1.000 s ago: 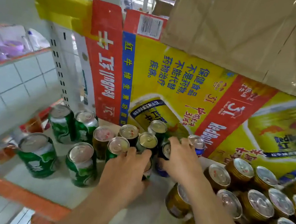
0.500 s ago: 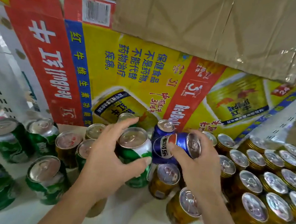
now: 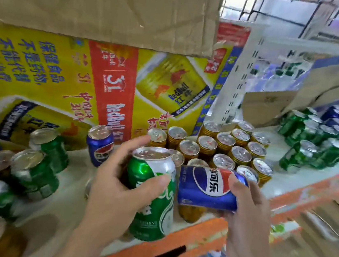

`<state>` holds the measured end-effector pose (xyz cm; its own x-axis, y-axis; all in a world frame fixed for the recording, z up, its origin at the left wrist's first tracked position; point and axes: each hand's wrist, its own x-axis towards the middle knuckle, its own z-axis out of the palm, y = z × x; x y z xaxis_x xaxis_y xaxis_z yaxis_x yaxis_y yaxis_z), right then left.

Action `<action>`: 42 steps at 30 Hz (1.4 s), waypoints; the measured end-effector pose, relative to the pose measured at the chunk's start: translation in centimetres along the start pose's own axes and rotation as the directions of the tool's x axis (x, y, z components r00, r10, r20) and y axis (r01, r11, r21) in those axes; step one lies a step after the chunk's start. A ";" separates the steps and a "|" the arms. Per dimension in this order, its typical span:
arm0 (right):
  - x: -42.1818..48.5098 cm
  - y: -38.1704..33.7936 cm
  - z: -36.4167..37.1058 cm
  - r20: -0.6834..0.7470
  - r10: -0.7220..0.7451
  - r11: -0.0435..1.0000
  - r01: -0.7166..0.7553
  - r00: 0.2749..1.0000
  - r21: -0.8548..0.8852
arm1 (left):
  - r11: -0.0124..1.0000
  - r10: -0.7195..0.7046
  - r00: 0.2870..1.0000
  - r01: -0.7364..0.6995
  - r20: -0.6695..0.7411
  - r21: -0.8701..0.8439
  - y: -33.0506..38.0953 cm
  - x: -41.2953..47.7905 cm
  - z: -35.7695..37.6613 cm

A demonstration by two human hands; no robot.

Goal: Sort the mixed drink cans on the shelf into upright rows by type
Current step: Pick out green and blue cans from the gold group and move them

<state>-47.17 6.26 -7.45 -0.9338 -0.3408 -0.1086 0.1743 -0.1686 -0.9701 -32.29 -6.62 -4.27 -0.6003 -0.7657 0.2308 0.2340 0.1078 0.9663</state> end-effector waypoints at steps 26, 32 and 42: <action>20.9 -7.8 -32.7 -0.187 -0.112 0.994 0.106 0.976 -0.039 | 0.993 -0.038 0.988 0.020 0.150 0.120 -7.2 6.3 40.1; 29.4 -10.7 -35.7 -0.139 -0.198 0.969 0.173 0.970 -0.175 | 0.967 0.094 0.982 -0.130 0.162 0.221 -8.3 13.4 47.7; 40.0 -12.3 -38.8 -0.143 -0.222 0.963 0.194 0.965 -0.190 | 0.666 0.101 0.972 -0.224 0.212 0.712 -10.8 23.4 53.6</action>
<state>-98.77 30.61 -8.31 -0.9840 -0.1591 0.0797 -0.0722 -0.0528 -0.9960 -89.84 8.25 -3.21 -0.7217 -0.5993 0.3463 -0.2538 0.6947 0.6730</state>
